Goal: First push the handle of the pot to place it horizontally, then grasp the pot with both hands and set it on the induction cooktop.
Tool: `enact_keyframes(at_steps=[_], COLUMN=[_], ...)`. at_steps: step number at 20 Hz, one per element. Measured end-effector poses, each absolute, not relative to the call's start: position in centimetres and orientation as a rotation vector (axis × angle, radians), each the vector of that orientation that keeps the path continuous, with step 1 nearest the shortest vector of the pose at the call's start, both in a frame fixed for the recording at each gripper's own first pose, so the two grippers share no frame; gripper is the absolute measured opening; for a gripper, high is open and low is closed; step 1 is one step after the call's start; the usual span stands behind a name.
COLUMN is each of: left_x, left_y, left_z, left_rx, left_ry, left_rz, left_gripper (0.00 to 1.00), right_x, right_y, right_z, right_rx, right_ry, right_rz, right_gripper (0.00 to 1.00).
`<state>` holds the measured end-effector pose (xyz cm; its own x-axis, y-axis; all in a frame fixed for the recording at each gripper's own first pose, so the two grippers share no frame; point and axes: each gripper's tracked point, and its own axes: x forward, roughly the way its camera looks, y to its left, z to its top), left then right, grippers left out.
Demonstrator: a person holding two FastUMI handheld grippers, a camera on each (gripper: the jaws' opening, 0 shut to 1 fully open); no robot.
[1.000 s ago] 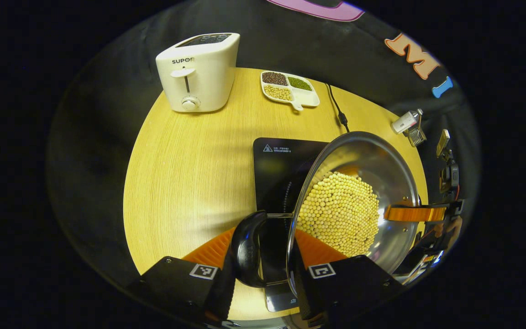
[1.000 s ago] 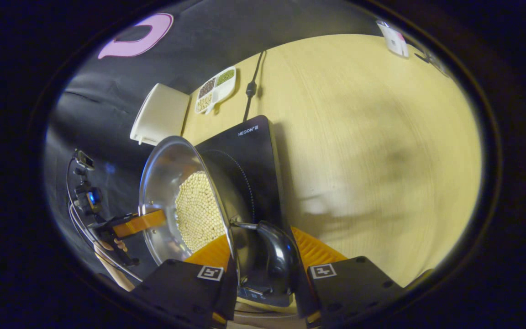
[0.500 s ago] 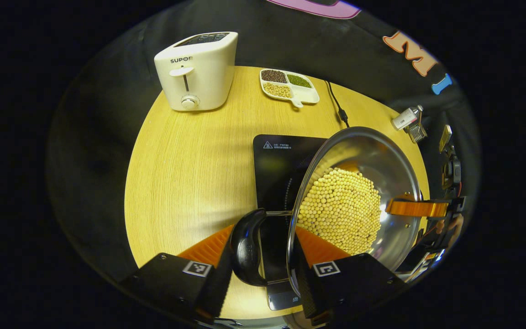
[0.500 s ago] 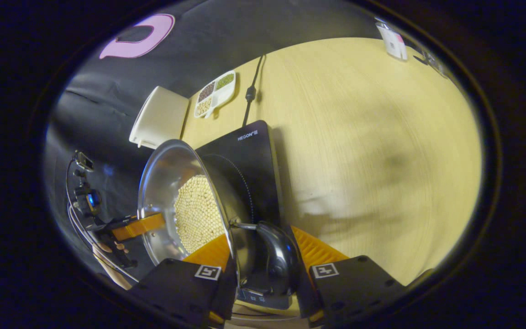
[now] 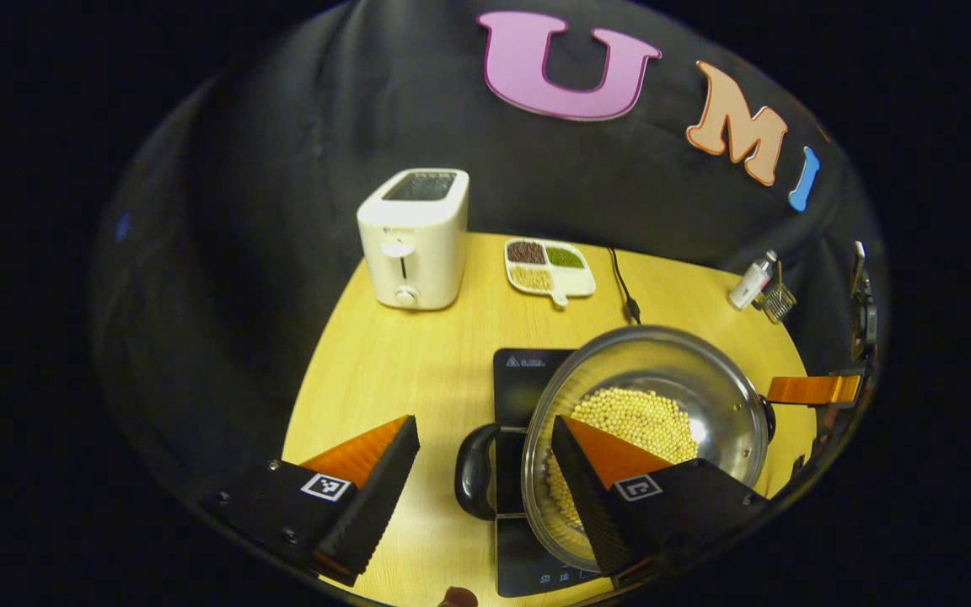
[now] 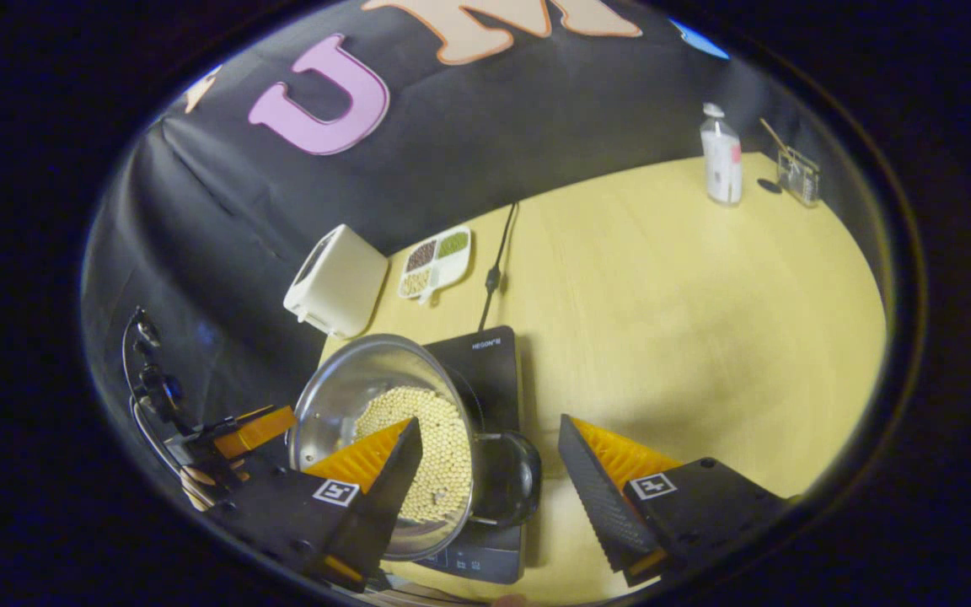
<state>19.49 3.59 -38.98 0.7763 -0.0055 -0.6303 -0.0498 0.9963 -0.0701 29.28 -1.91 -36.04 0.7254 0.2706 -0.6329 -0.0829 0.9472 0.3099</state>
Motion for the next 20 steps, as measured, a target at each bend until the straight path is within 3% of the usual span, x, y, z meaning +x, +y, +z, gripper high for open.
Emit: enact_keyframes(at_steps=[1, 2, 3, 4, 7, 8, 9, 12, 13, 20], left_x=[19.4, 19.5, 19.5, 19.3, 18.8, 18.6, 18.4, 16.9, 16.3, 13.0], left_y=[3.6, 3.6, 3.5, 3.5, 2.2, 1.4, 0.5, -2.0, -3.1, -14.6], left_z=[-38.2, -37.4, -36.6, -35.6, -32.5, -31.2, -29.9, -26.4, -25.5, -16.0], left_rx=[-0.074, -0.066, -0.055, -0.038, 0.013, 0.024, 0.033, 0.071, 0.086, 0.092], left_ry=[0.651, 0.621, 0.592, 0.556, 0.459, 0.427, 0.388, 0.331, 0.319, 0.140], left_rz=[0.048, 0.066, 0.082, 0.106, 0.154, 0.154, 0.150, 0.146, 0.148, 0.153], left_gripper=[0.98, 0.98, 0.98, 0.98, 0.98, 0.97, 0.97, 0.96, 0.95, 0.94], right_x=[28.8, 28.4, 27.9, 27.5, 25.9, 25.6, 25.2, 24.0, 23.5, 20.3], right_y=[-2.1, -2.4, -2.5, -2.7, -3.0, -3.4, -3.9, -6.6, -7.9, -17.5], right_z=[-35.0, -34.1, -33.1, -32.0, -29.4, -28.5, -27.4, -23.6, -22.5, -12.6], right_rx=[0.239, 0.208, 0.180, 0.160, 0.141, 0.141, 0.136, 0.119, 0.106, 0.033], right_ry=[0.696, 0.659, 0.622, 0.585, 0.492, 0.462, 0.434, 0.354, 0.331, 0.169], right_rz=[0.192, 0.186, 0.180, 0.171, 0.145, 0.138, 0.135, 0.132, 0.134, 0.176], right_gripper=[0.92, 0.92, 0.99, 0.92, 0.92, 0.99, 0.92, 0.92, 0.99, 0.99])
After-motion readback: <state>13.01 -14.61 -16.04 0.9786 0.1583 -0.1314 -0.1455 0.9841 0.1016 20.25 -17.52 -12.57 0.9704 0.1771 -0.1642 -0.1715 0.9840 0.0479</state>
